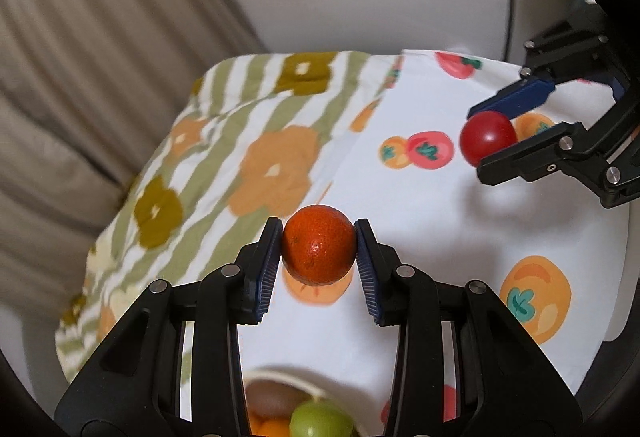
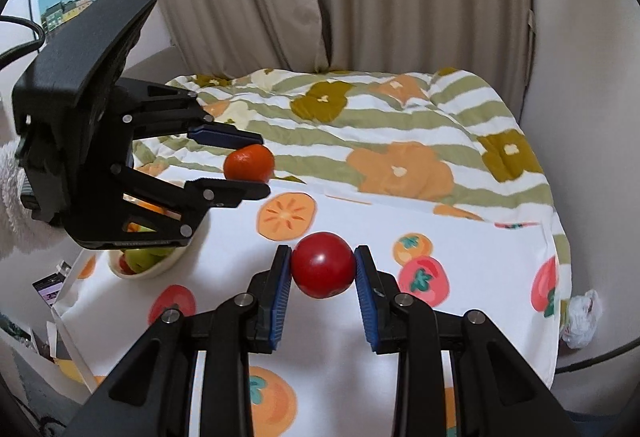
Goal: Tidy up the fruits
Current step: 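Carry both cherry tomatoes over the fruit bowl with both tools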
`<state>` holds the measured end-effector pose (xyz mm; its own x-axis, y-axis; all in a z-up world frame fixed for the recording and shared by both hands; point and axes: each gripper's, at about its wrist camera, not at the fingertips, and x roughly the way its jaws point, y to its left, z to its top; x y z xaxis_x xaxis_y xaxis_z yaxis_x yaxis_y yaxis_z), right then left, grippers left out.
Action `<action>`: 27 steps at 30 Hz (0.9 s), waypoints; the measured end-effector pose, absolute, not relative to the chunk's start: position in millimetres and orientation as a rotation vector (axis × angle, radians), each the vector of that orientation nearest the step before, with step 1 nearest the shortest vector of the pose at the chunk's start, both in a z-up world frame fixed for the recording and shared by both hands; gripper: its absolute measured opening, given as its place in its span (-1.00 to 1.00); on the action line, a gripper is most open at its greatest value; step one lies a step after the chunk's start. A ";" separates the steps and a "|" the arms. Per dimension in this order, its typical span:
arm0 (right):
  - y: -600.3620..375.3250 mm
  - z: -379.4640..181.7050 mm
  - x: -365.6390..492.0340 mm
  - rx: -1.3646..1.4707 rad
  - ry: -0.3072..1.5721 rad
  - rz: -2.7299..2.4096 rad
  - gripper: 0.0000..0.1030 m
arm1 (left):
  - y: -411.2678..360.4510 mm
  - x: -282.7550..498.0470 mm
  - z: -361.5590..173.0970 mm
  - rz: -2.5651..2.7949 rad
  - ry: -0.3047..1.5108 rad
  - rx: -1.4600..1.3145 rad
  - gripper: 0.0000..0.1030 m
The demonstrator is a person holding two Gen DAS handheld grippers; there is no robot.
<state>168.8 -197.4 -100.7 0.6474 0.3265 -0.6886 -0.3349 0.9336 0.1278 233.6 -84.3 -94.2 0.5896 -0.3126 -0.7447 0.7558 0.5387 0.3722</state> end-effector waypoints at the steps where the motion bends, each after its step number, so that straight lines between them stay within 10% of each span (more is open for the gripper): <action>1: -191.9 -98.4 169.0 -0.018 0.778 0.388 -0.43 | -77.0 232.6 -91.7 -0.679 0.674 0.737 -0.20; 27: -27.6 -115.2 201.1 -0.071 0.811 0.599 -0.43 | 138.9 223.0 -111.9 -0.271 0.843 0.426 -0.20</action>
